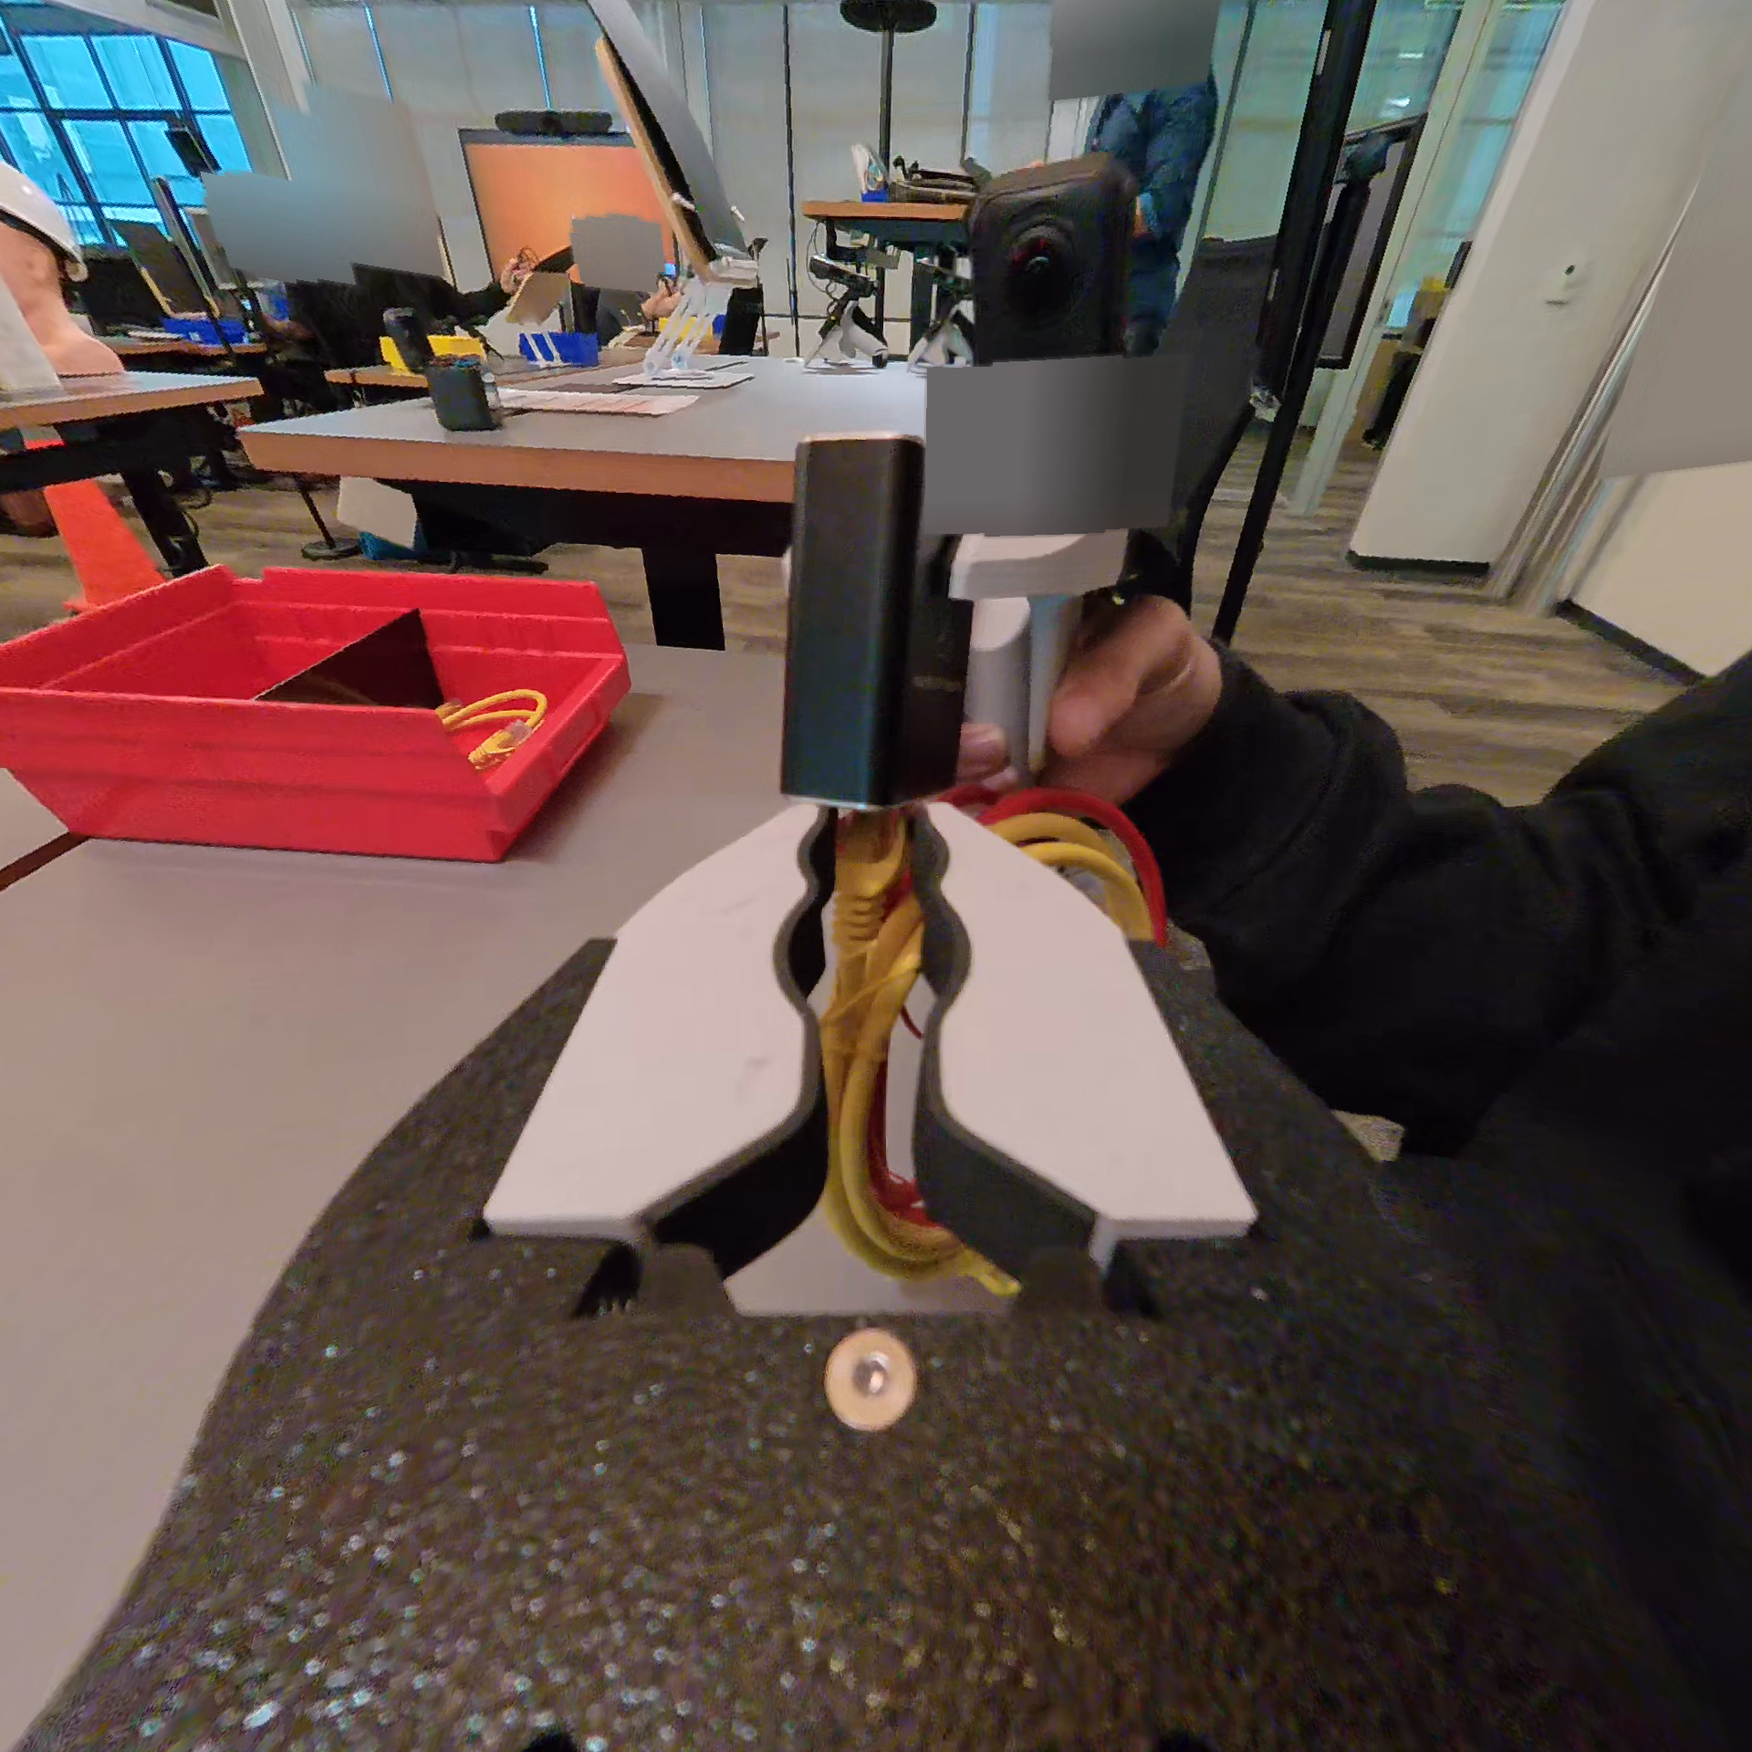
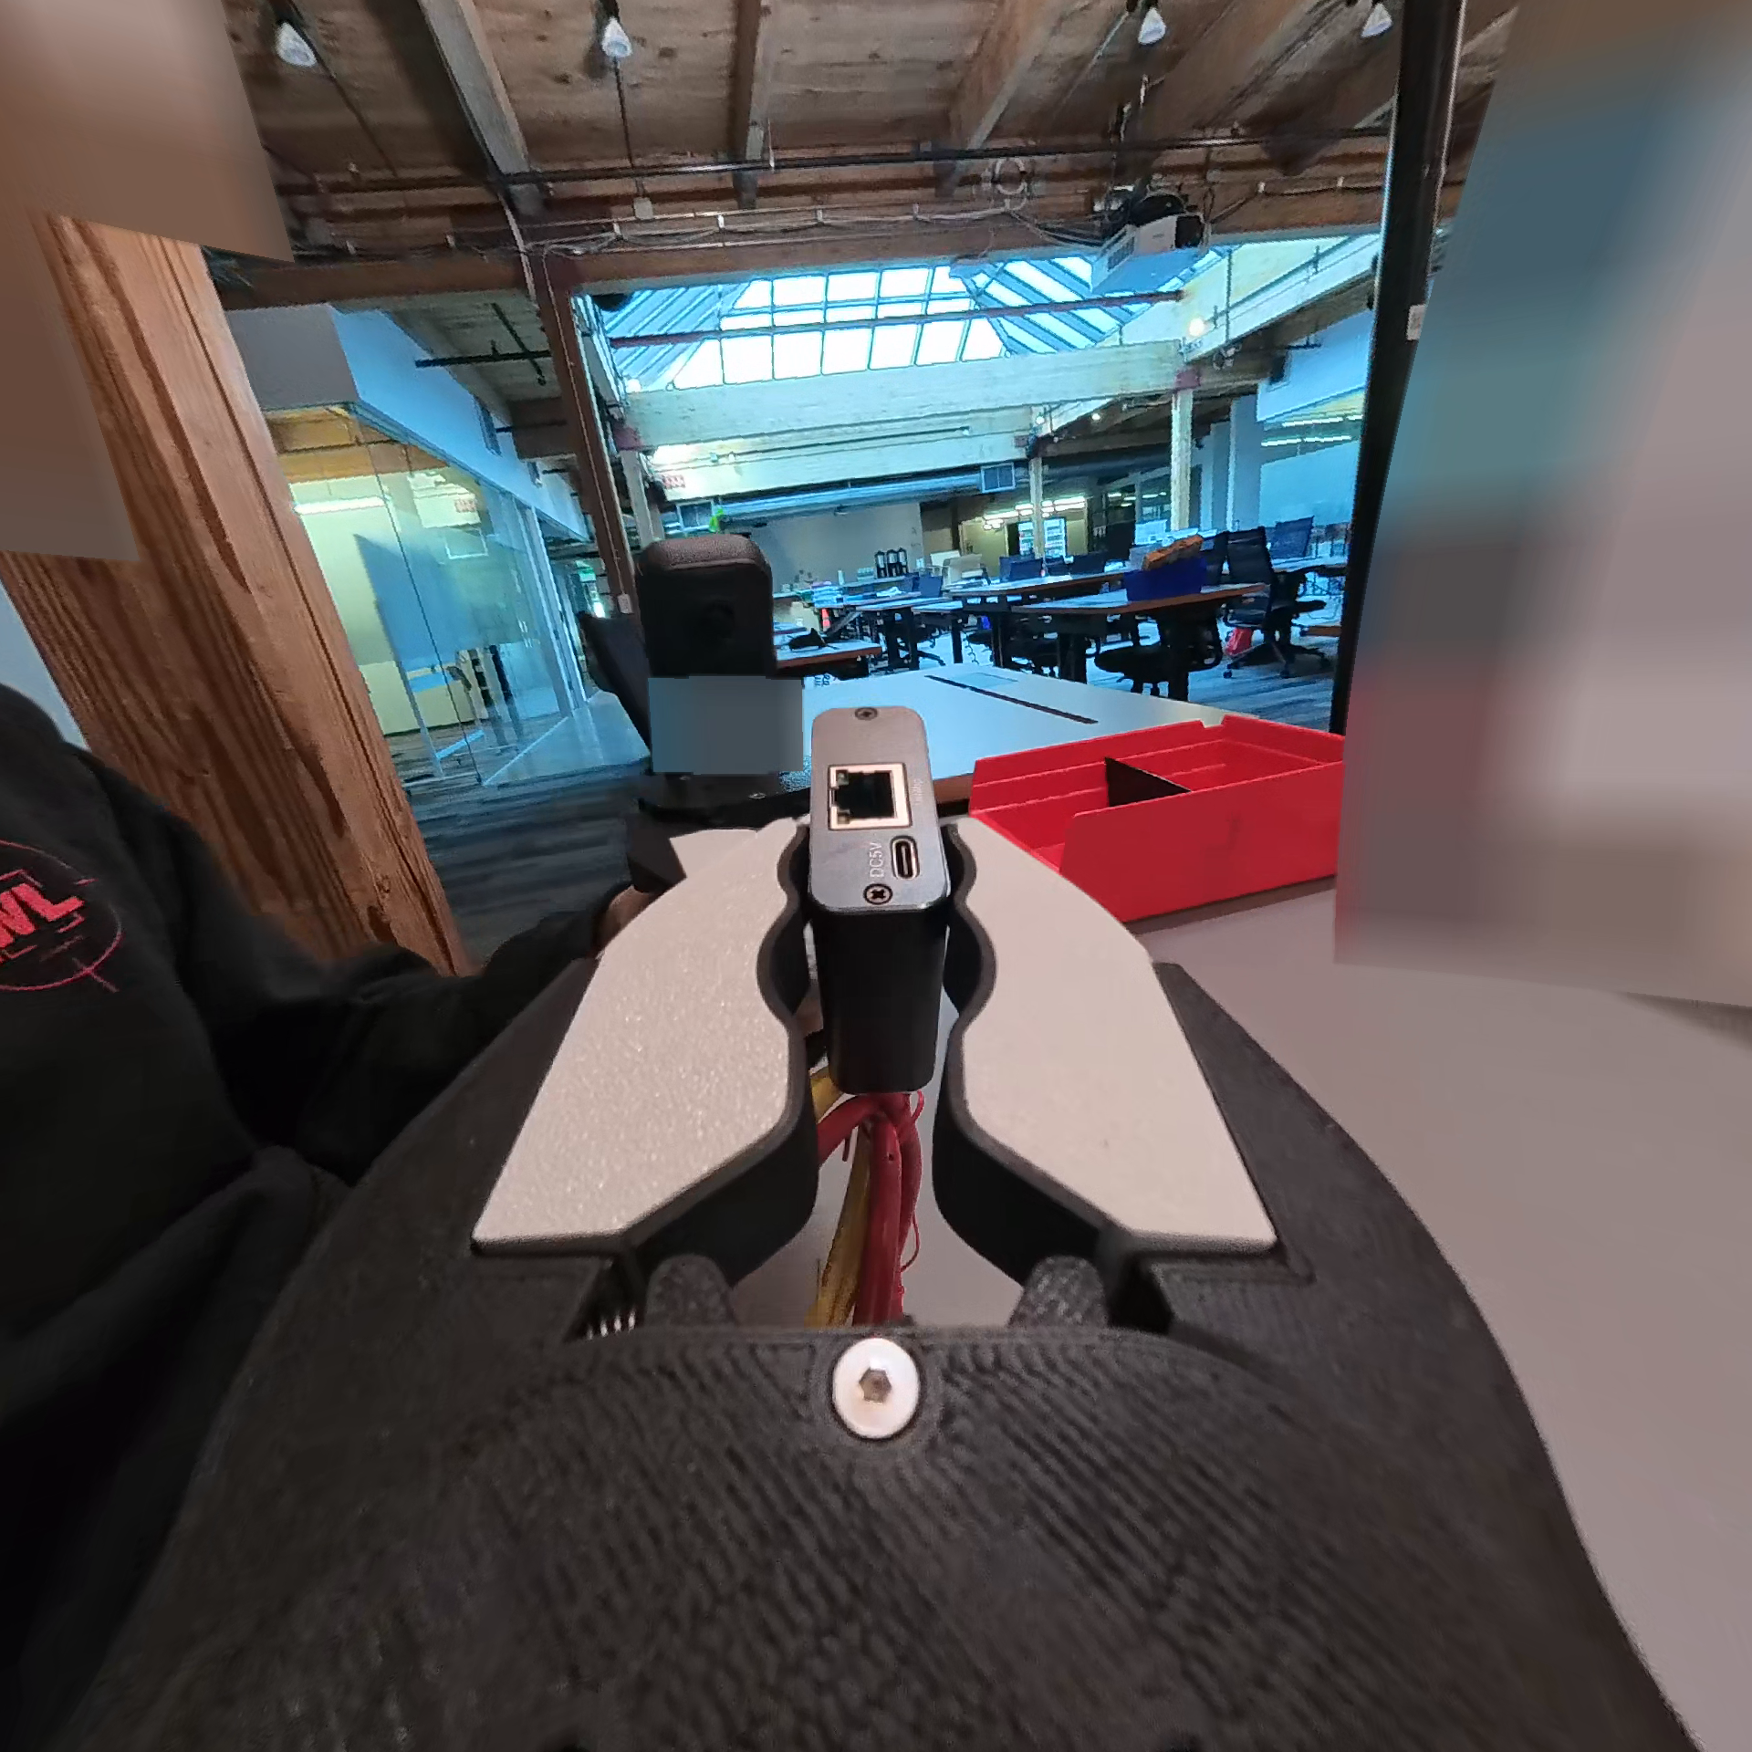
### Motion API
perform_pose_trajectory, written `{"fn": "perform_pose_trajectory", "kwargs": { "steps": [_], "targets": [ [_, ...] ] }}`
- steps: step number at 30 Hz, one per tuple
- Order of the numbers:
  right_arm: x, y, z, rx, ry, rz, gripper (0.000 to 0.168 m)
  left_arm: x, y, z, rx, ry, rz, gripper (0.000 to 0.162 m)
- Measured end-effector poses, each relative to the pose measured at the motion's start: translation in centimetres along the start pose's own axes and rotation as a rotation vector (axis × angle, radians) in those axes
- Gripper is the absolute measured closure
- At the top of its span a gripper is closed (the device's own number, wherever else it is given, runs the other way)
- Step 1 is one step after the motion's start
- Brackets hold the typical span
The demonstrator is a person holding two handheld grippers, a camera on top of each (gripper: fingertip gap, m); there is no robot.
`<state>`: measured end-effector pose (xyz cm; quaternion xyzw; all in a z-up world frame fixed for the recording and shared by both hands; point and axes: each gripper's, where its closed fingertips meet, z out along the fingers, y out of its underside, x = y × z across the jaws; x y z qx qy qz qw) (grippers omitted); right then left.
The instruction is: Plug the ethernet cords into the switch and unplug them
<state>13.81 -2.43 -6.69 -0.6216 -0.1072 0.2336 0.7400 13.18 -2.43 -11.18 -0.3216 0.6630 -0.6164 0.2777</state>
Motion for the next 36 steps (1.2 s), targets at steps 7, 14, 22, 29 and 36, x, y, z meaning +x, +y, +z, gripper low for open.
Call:
{"fn": "perform_pose_trajectory", "kwargs": {
  "steps": [7,14,22,29,36],
  "targets": [
    [-0.9,0.3,-0.4,-0.005,0.061,-0.011,0.142,0.9,0.2,0.0,-0.003,0.078,0.002,0.147],
    [-1.1,0.1,-1.2,-0.021,0.122,-0.014,0.143,1.6,0.2,0.6,-0.048,0.134,-0.013,0.145],
    [-0.3,-0.3,0.2,-0.072,0.158,-0.028,0.143,0.4,-0.1,-0.1,-0.055,0.135,-0.043,0.143],
    [0.1,0.0,4.3,-0.118,0.112,-0.039,0.143,-1.6,-0.2,-3.5,-0.012,0.084,-0.038,0.146],
    [0.3,-0.9,9.7,-0.143,-0.001,-0.007,0.142,-3.9,-2.0,-8.4,0.009,0.081,0.014,0.147]
  ]
}}
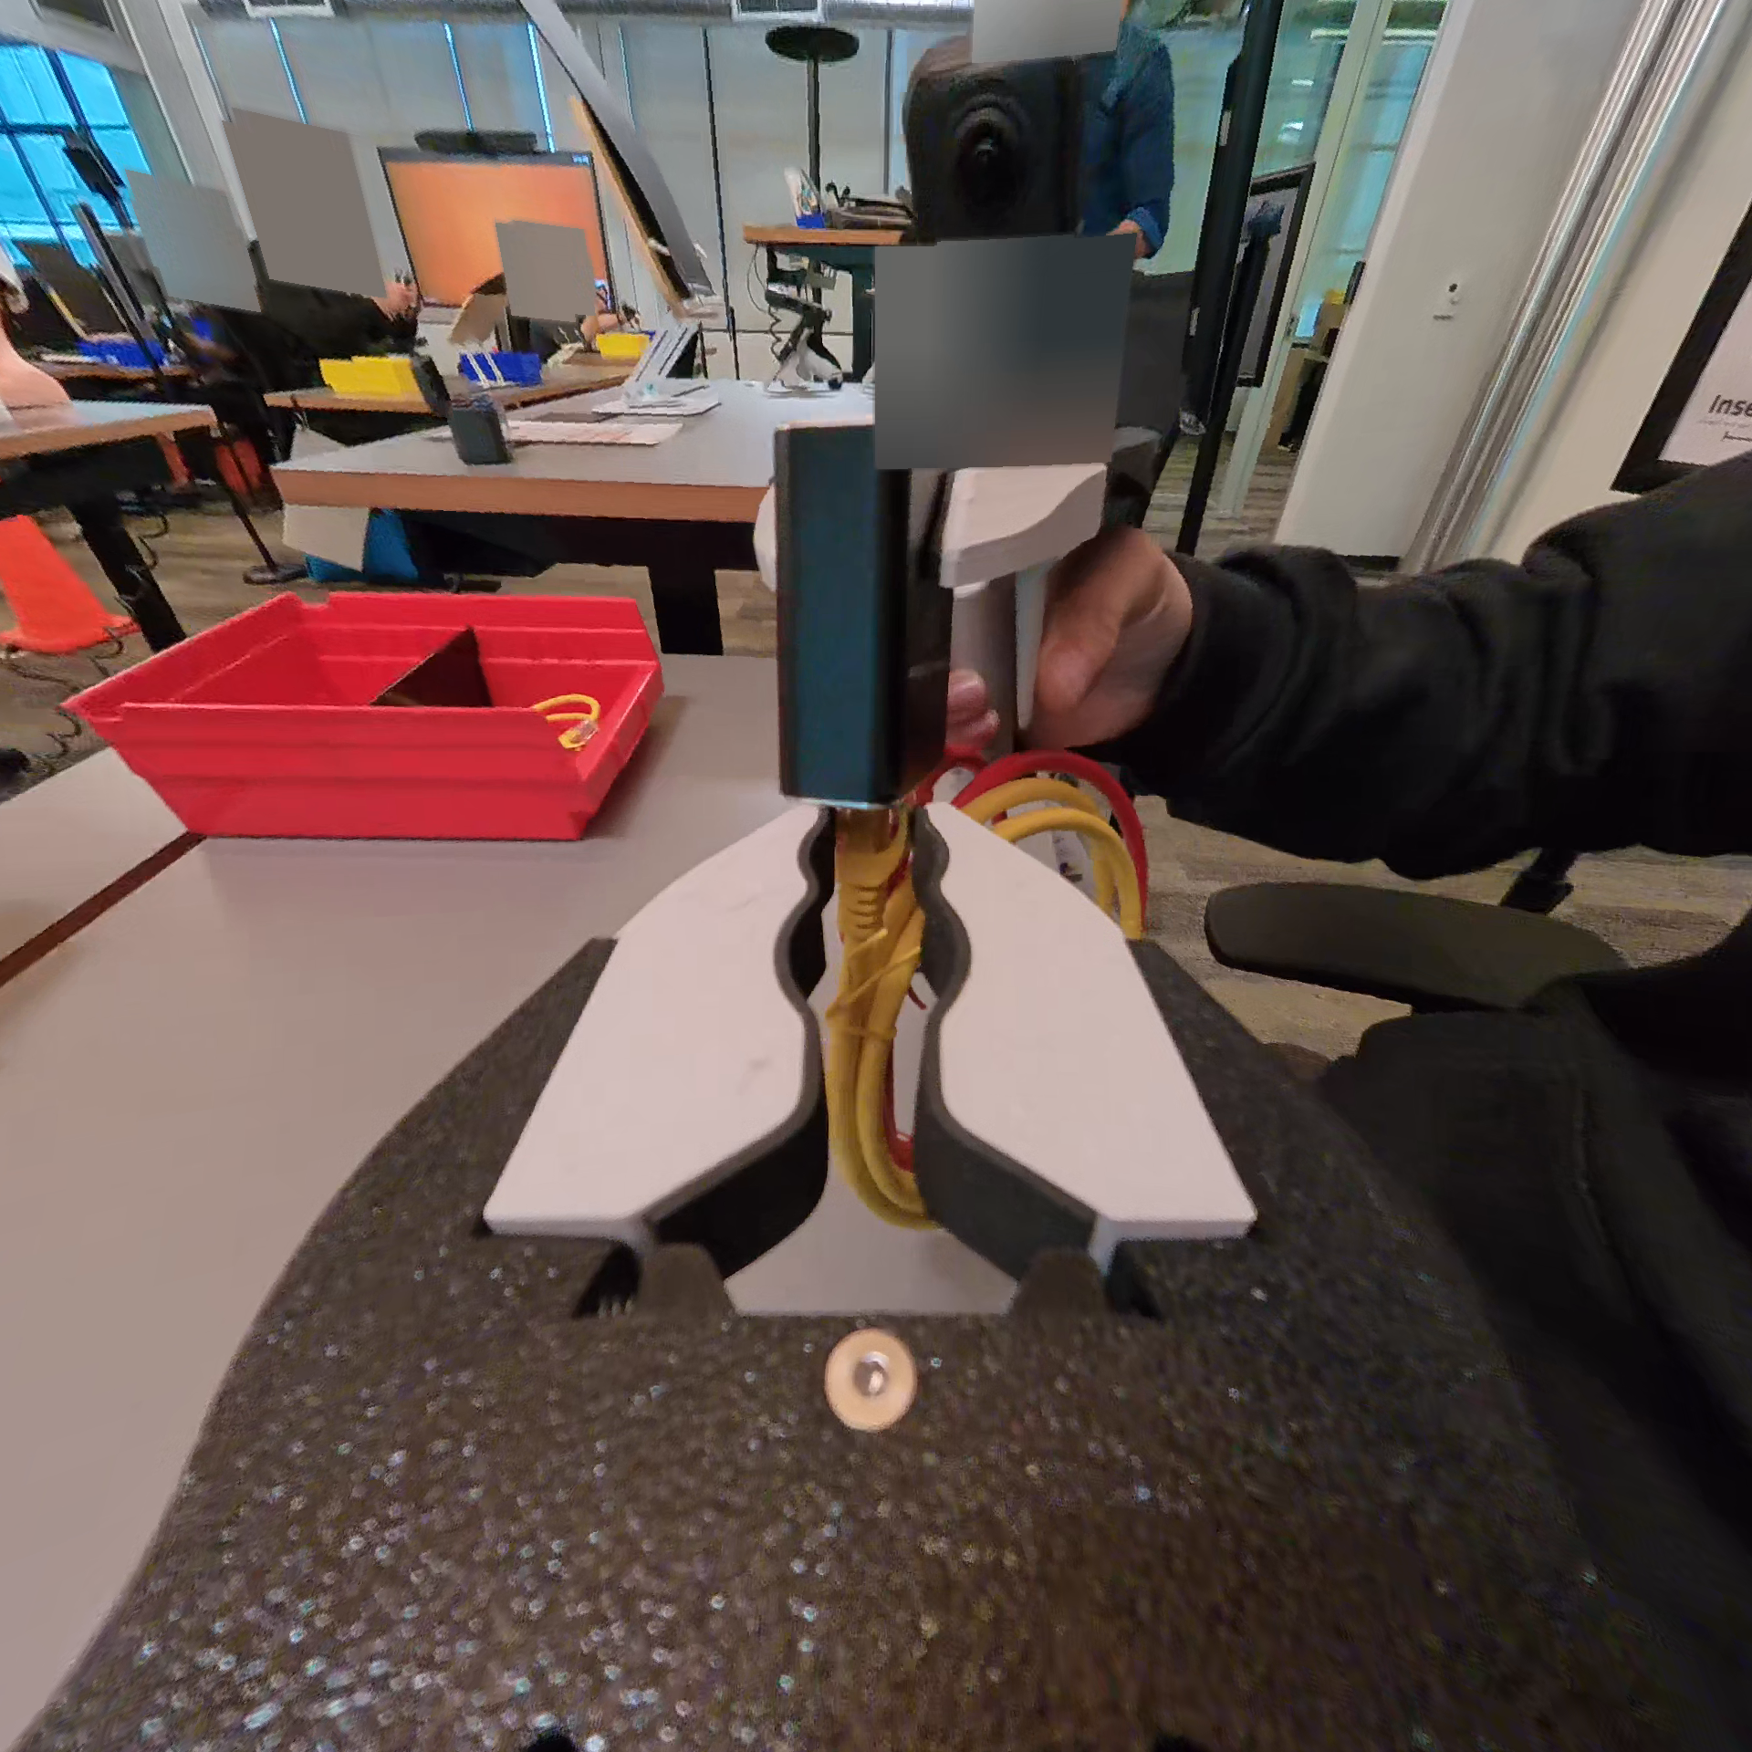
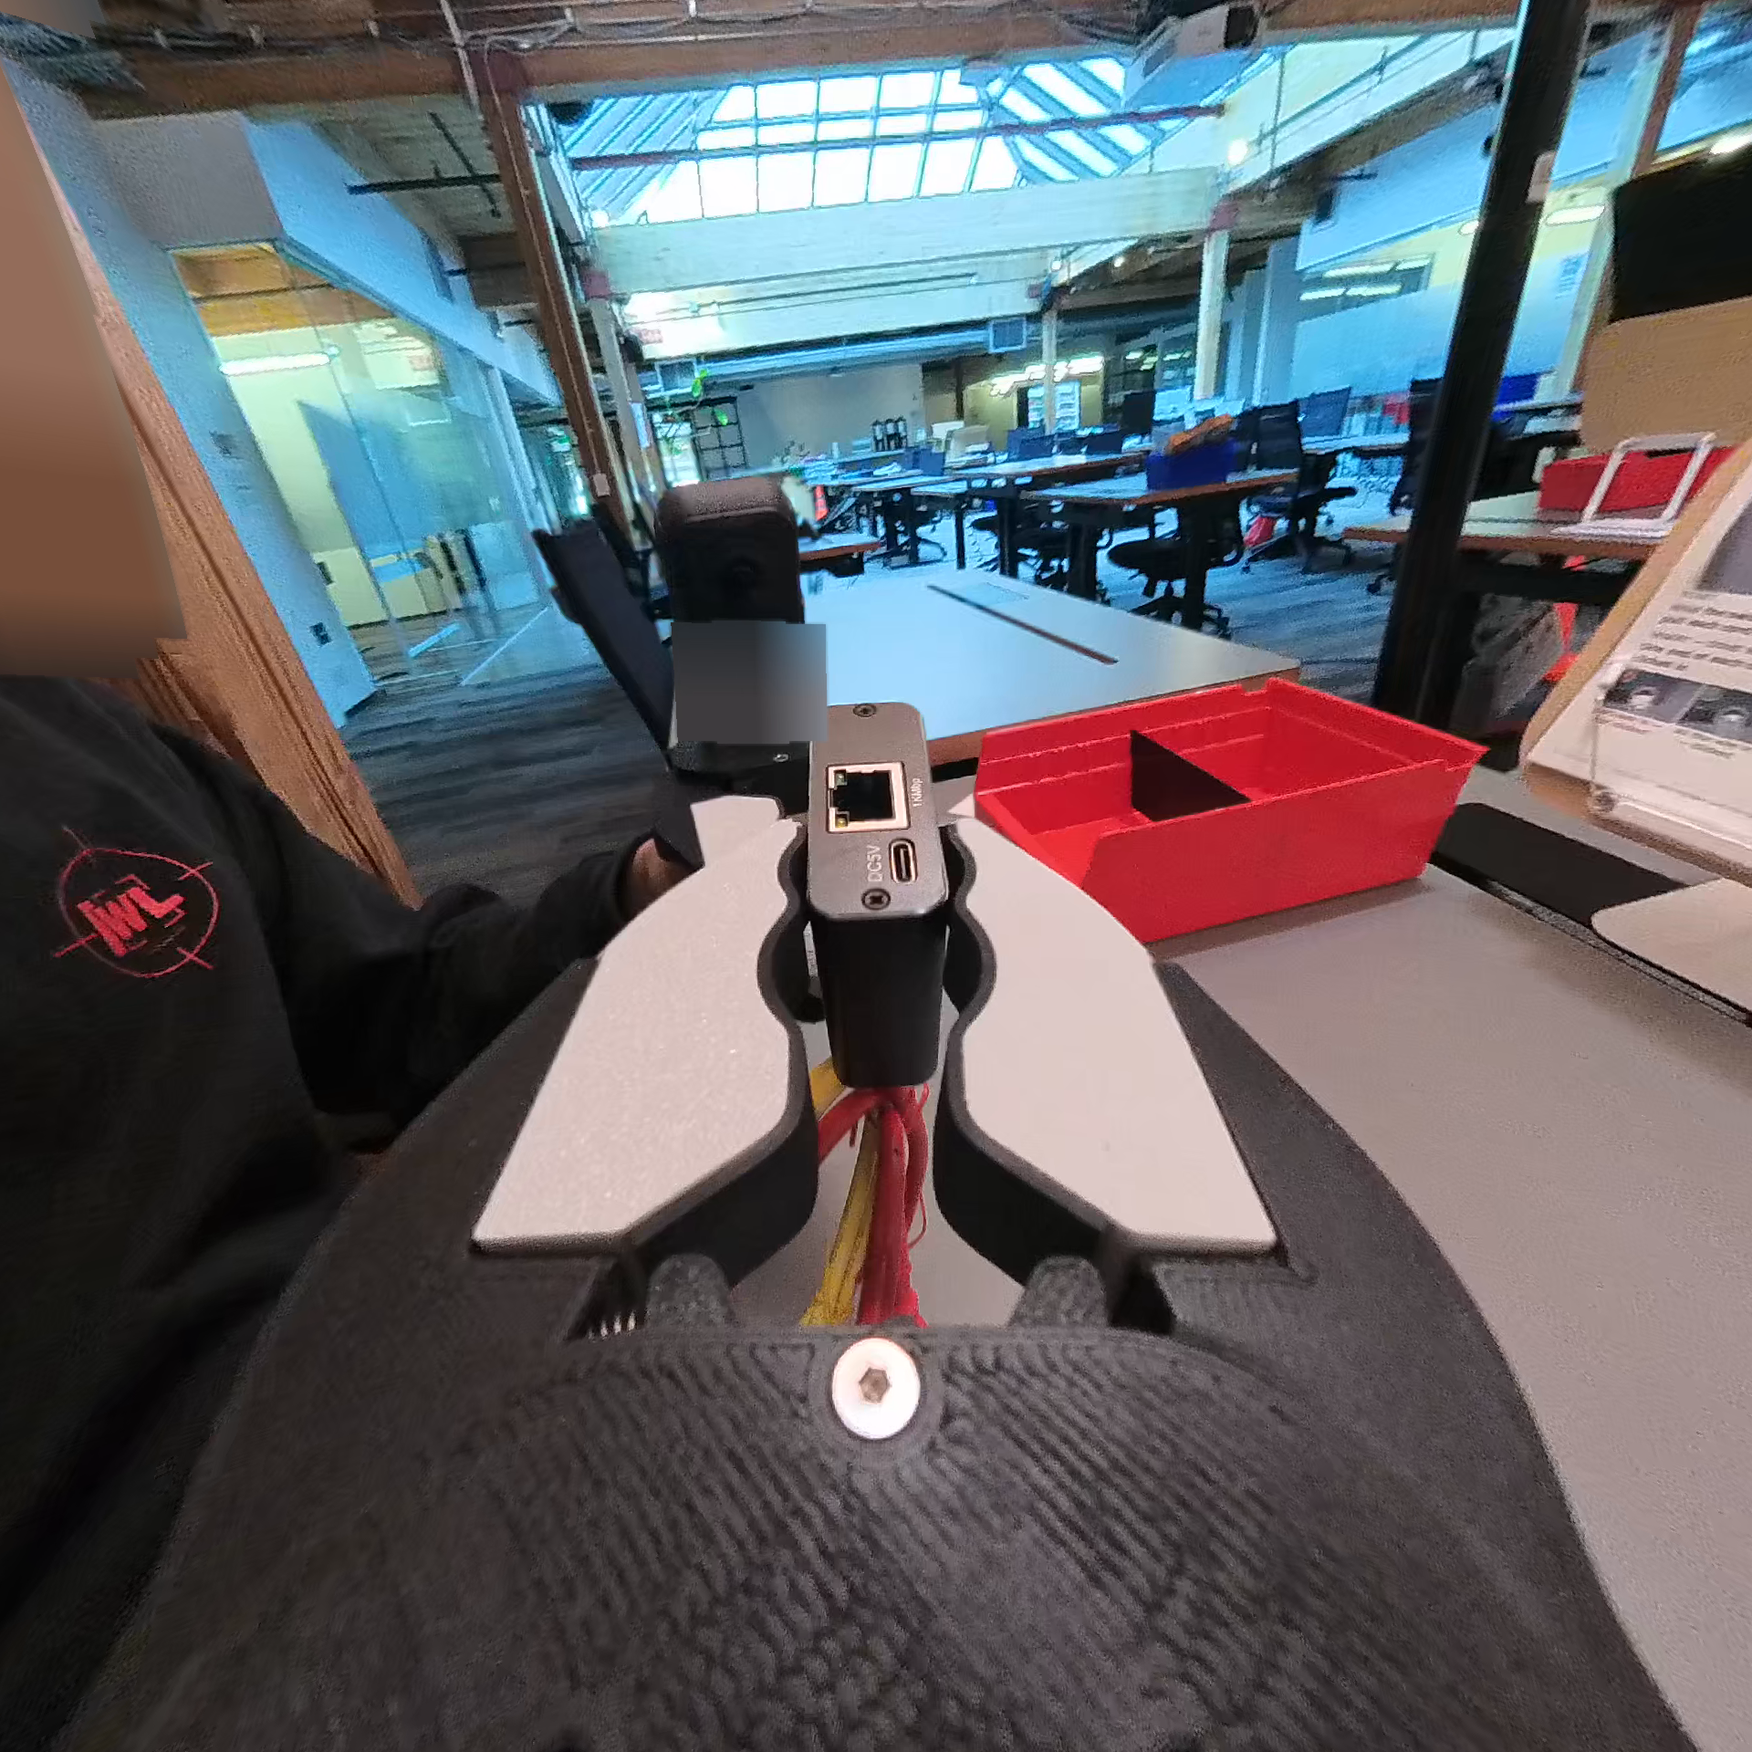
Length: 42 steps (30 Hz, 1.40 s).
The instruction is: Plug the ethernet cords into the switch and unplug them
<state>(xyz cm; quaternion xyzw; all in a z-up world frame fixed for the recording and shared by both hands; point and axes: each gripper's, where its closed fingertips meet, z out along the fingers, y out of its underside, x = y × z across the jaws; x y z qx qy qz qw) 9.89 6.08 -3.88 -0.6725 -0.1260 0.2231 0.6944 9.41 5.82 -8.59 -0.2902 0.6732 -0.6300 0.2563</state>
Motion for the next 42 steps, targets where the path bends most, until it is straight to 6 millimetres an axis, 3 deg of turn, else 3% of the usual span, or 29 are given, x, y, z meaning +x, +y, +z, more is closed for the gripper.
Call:
{"fn": "perform_pose_trajectory", "kwargs": {
  "steps": [4,10,17,26,33,42],
  "targets": [
    [0.1,-0.4,2.0,-0.069,-0.029,-0.014,0.142,-0.8,-0.5,-1.8,-0.002,-0.028,0.002,0.147],
    [-0.6,-1.2,3.7,-0.035,-0.035,-0.019,0.143,-0.6,-1.2,-3.4,0.046,0.007,-0.045,0.148],
    [-1.4,-0.9,3.4,-0.039,0.022,-0.003,0.142,0.3,-1.1,-3.6,0.001,0.037,-0.01,0.148],
    [-2.7,-2.0,2.3,-0.043,0.082,-0.045,0.142,1.6,-2.1,-2.5,0.059,0.073,-0.074,0.148],
    [-2.8,-2.2,1.6,0.002,-0.047,-0.036,0.142,1.8,-2.3,-2.1,0.037,0.017,-0.034,0.148],
    [-3.3,-2.2,2.3,0.011,-0.159,-0.094,0.142,1.8,-2.4,-2.9,0.002,-0.008,-0.02,0.148]
  ]
}}
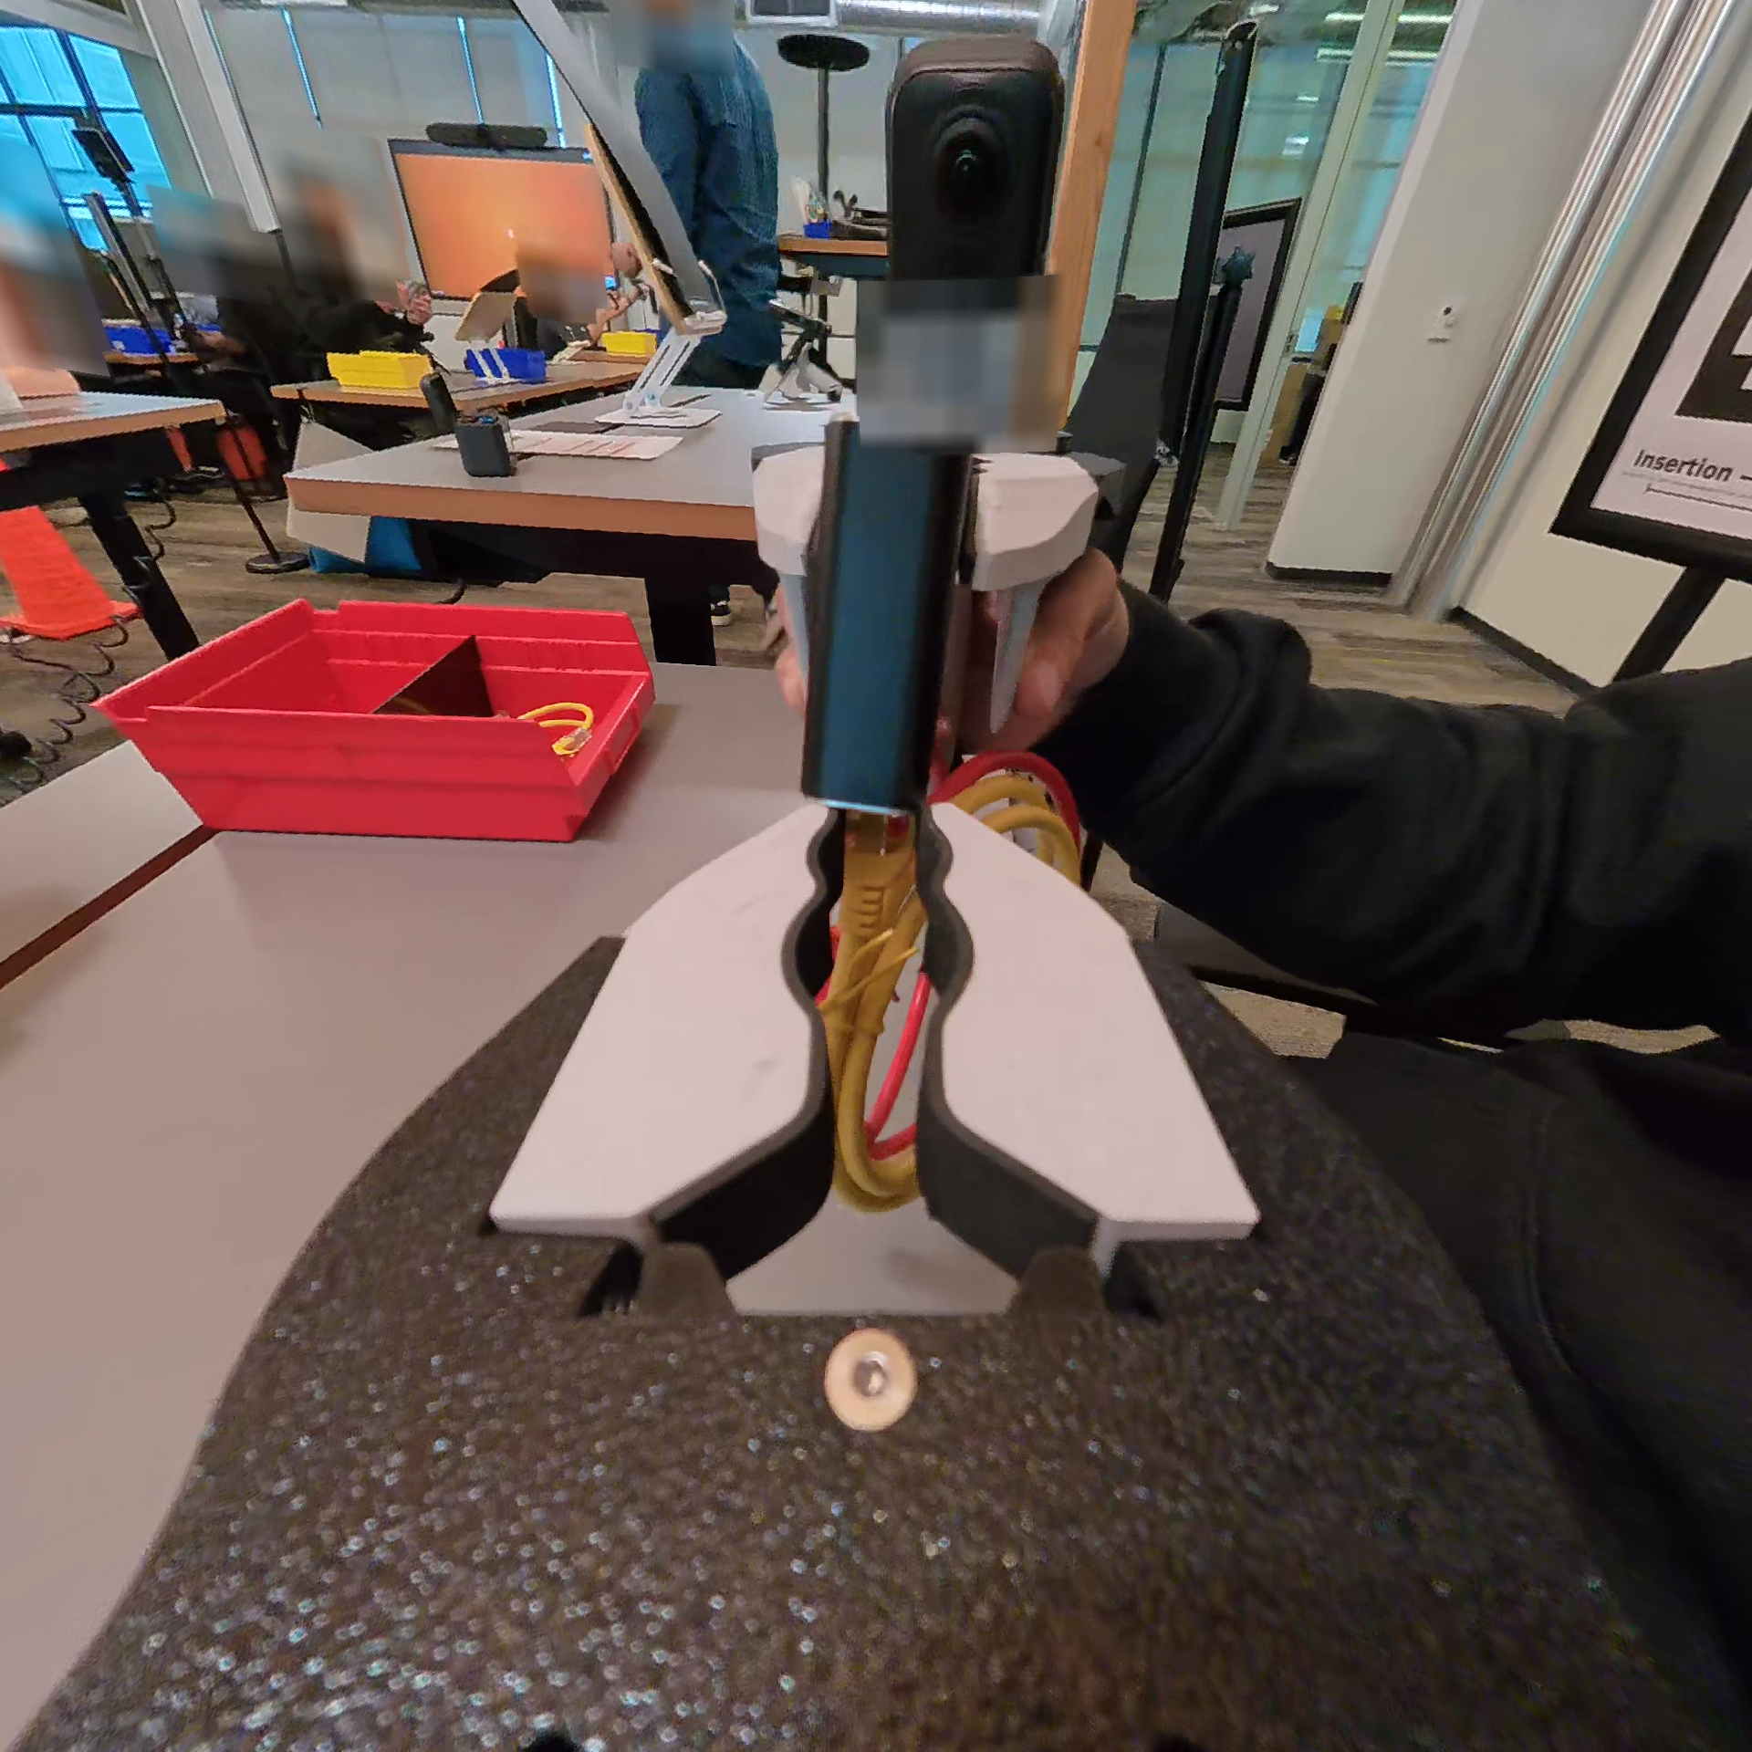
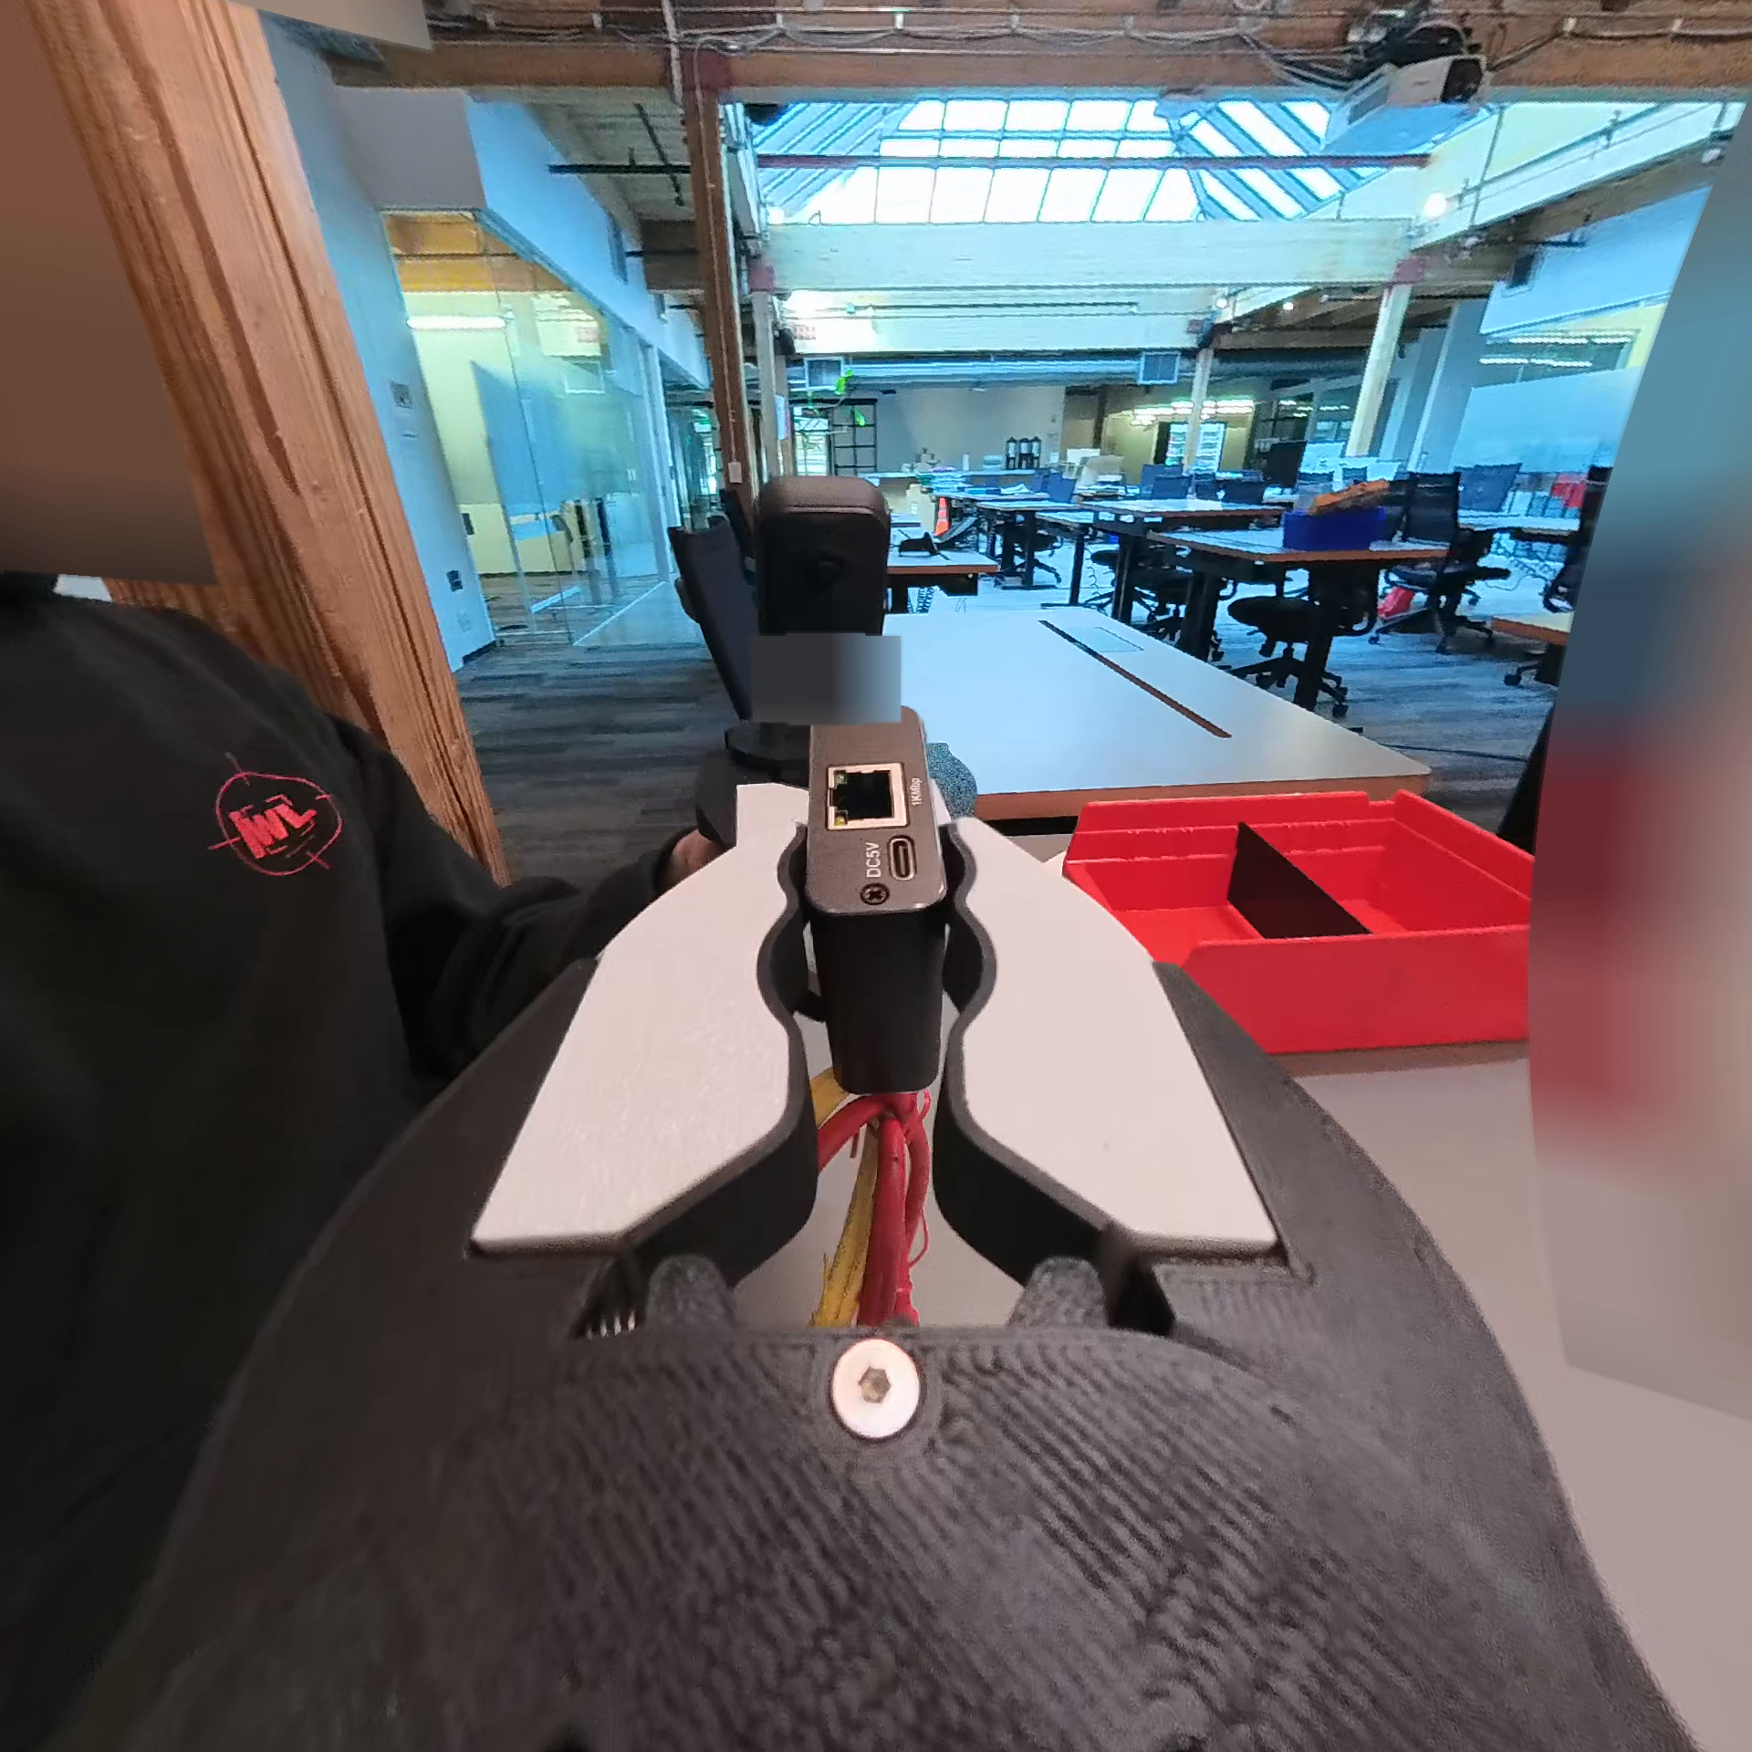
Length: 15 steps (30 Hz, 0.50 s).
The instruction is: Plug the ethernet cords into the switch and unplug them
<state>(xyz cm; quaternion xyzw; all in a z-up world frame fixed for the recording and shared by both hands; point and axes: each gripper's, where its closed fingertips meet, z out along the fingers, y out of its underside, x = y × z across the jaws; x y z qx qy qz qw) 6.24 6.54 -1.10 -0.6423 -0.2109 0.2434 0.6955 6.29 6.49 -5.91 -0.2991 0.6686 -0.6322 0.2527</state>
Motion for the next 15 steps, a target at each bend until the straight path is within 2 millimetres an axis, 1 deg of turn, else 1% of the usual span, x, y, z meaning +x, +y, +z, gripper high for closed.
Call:
{"fn": "perform_pose_trajectory", "kwargs": {
  "steps": [4,15],
  "targets": [
    [0.08,-0.02,0.15,0.01,-0.02,-0.005,0.142,-0.1,-0.01,-0.19,-0.022,-0.033,0.026,0.148],
    [0.15,-0.09,0.47,0.023,-0.025,-0.005,0.142,-0.19,-0.09,-0.47,-0.028,-0.045,0.029,0.147]
  ]
}}
